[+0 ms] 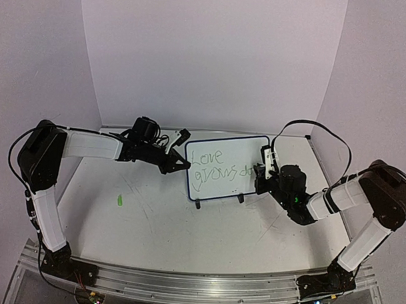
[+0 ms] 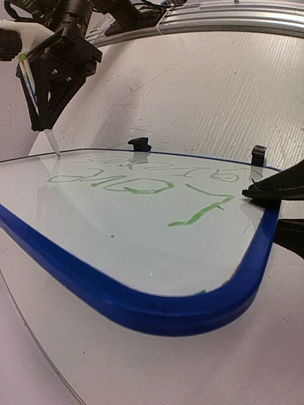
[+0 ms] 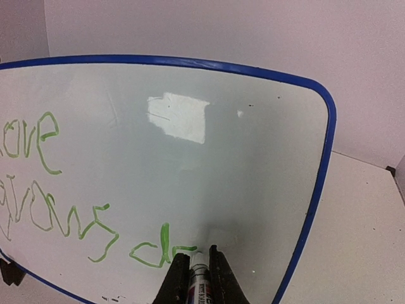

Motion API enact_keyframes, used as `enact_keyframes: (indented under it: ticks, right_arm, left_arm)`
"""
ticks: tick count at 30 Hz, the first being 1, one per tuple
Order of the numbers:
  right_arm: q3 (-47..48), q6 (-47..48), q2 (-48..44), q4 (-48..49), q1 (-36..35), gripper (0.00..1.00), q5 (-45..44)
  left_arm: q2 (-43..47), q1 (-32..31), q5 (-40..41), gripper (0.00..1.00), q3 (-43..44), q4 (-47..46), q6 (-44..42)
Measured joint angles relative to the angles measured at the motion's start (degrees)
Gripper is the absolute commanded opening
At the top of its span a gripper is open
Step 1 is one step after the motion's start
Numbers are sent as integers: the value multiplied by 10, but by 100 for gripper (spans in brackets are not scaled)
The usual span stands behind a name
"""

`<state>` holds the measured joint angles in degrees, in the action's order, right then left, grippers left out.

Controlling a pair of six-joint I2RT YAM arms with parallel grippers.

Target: Write a sentence on the whiteboard

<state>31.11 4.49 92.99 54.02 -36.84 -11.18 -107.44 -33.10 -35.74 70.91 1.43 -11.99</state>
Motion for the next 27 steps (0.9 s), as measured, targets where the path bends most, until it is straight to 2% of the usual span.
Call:
enact_keyframes:
  ticks: [22,27]
  right_arm:
    - [-12,-27,0,-15,0,0,-10]
    - [-24,-27,-58,-29,0,0,27]
  left_arm:
    - [0,0,0,0,0,0,0]
    - [0,0,0,0,0,0,0]
